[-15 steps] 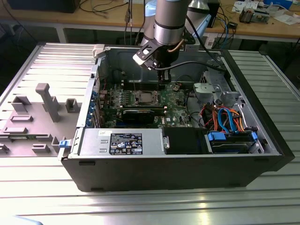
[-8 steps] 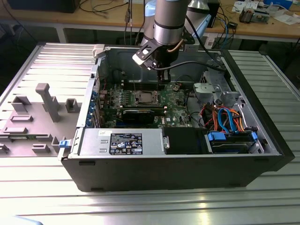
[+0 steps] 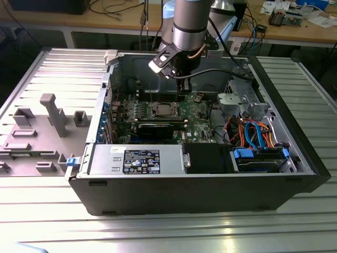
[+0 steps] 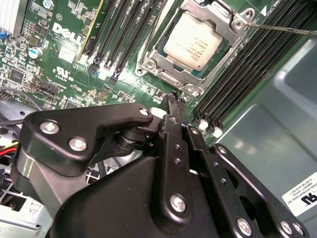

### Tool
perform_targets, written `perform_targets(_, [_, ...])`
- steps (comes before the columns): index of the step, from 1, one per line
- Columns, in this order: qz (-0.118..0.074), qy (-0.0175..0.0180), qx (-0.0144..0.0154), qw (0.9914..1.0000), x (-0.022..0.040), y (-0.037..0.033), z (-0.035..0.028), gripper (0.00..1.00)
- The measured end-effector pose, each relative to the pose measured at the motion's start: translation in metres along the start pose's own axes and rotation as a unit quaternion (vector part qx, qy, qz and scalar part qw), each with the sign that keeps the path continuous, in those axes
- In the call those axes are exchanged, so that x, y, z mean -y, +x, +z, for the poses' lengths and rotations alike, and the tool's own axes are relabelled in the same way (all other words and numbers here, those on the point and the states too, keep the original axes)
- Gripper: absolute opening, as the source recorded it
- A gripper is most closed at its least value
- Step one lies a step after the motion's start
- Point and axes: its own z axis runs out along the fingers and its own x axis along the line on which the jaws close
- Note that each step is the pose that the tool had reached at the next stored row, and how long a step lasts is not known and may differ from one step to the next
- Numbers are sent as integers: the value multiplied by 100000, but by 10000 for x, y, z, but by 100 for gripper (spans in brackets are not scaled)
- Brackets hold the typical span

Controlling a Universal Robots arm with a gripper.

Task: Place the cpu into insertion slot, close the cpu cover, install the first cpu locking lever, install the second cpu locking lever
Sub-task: 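Close the cpu cover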

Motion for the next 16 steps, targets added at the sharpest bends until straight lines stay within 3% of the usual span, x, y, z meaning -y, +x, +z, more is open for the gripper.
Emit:
perform_targets(4, [-12, 2, 1, 100000, 37, 1, 2, 11])
perform_targets(16, [-9, -3, -41, 100000, 322, 8, 46, 11])
